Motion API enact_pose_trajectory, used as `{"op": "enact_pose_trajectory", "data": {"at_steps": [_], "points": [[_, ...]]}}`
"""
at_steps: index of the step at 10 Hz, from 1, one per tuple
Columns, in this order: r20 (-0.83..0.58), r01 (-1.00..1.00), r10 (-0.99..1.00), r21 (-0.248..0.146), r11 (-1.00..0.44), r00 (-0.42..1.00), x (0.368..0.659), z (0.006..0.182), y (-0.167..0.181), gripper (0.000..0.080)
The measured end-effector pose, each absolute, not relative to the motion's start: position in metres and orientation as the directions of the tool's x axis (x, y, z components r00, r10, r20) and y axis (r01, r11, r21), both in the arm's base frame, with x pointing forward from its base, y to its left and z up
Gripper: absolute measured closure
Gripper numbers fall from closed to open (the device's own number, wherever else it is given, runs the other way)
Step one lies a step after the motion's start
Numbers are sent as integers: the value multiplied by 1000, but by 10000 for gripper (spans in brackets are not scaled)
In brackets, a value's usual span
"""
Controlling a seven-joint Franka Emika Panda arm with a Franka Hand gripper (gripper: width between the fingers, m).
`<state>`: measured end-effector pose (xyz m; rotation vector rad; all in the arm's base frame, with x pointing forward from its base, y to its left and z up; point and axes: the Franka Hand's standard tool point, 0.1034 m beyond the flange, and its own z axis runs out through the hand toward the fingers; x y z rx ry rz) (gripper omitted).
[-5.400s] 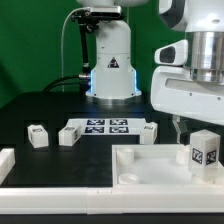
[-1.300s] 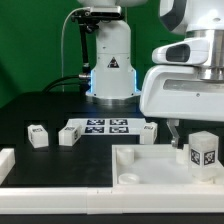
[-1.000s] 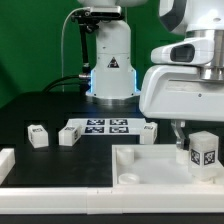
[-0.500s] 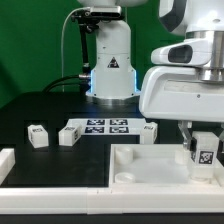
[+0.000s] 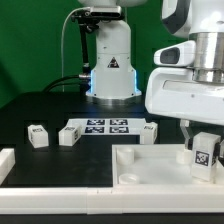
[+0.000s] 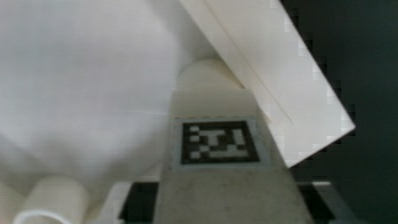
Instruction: Assemble one leg
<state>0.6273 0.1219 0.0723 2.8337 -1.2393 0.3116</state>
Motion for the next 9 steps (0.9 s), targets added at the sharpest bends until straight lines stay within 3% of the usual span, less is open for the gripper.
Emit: {"op": "enact_pose_trajectory", "data": {"at_steps": [2,4,5,6,7,9], "points": [[165,-910,-905,-73,-408,393,623,73,128,508],[144,-962,-960,-97,-256,241,623,73,128,507],[148,-950,-948,-92,-298,283,623,73,128,507],[151,-938,-935,-86,-335,321,623,73,128,304],[151,-938,-935,-86,-335,320,623,72,128,201],[179,-806,-800,-53,-589,573,626,73,125,159]]}}
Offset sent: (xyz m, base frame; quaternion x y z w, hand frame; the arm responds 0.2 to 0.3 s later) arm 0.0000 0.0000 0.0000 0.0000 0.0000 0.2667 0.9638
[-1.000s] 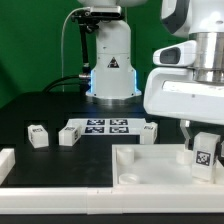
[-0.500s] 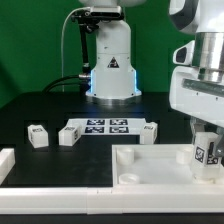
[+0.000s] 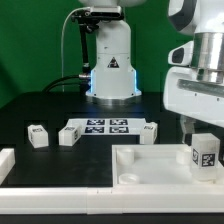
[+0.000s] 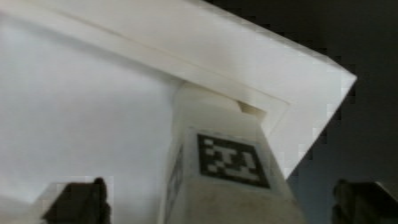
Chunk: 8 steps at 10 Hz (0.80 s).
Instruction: Assemble one leg
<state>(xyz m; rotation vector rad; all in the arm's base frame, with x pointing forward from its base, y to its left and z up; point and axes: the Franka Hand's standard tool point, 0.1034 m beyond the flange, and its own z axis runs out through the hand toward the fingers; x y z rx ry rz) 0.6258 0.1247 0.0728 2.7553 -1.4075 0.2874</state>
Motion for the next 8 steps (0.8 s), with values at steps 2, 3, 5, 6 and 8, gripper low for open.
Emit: {"op": "enact_pose_trajectory", "data": {"at_steps": [2,3,5,6,8], "points": [[193,-595,-584,0,-804,789,627,74,126,152],[191,-490,-477,24,-871,858,627,74,126,152],[178,-251,-236,72,-965,955,627,74,126,150],[168,-151,-134,91,-984,977,627,75,126,150],[144,73,94,141,-987,985,628,75,121,150]]}}
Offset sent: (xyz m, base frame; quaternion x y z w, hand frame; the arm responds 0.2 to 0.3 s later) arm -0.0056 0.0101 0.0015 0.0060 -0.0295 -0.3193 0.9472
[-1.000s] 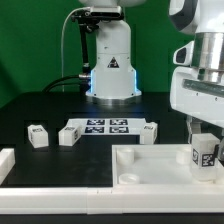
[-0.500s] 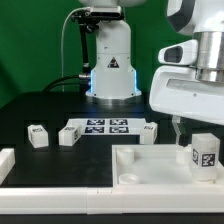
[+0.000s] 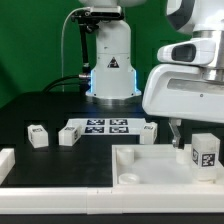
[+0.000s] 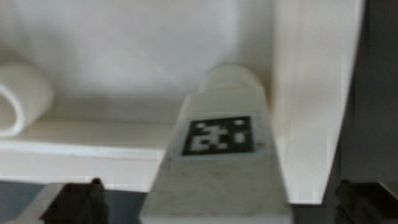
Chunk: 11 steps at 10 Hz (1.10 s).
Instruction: Assemble one leg
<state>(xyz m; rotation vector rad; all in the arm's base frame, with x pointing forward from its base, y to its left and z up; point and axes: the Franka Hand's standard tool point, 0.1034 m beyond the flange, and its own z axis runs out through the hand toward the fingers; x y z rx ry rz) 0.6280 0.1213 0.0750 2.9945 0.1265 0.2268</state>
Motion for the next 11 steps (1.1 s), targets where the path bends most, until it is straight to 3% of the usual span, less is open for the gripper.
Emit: {"op": "enact_pose_trajectory", "data": {"at_steps": [1,3,4,5,7,9,11], "points": [[145,67,88,140,-988,986,628,75,121,150],[145,67,87,141,-988,986,628,75,121,422],[146,52,72,138,-989,987,628,75,121,422],[150,18,38,133,-991,988,628,74,121,509],[159,-58,-38,121,-991,986,627,74,122,509],[198,-401,-383,63,-914,902,626,72,129,509],[217,-613,-595,22,-789,774,626,72,128,509]]}}
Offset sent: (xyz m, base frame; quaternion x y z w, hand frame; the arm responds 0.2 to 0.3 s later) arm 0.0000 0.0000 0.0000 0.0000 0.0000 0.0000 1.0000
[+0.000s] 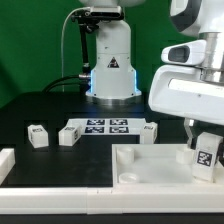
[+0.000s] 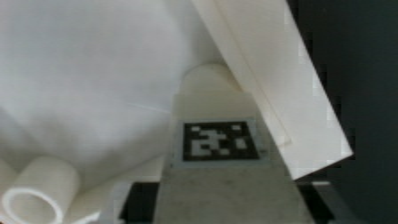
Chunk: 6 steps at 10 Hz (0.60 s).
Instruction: Assemble one leg
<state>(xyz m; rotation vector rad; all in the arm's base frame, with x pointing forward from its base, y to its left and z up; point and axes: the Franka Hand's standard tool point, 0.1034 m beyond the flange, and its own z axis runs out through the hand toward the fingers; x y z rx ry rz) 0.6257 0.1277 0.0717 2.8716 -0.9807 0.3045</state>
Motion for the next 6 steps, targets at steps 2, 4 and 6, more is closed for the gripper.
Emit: {"op": "enact_pose_trajectory", "data": {"at_steps": [2,4,6], "points": [[215,-817,-802,-28,-575,557,626,71,126,509],[205,-927,-914,-61,-369,350,625,71,127,509],[184,-967,-958,-88,-239,220,625,71,126,509]]}}
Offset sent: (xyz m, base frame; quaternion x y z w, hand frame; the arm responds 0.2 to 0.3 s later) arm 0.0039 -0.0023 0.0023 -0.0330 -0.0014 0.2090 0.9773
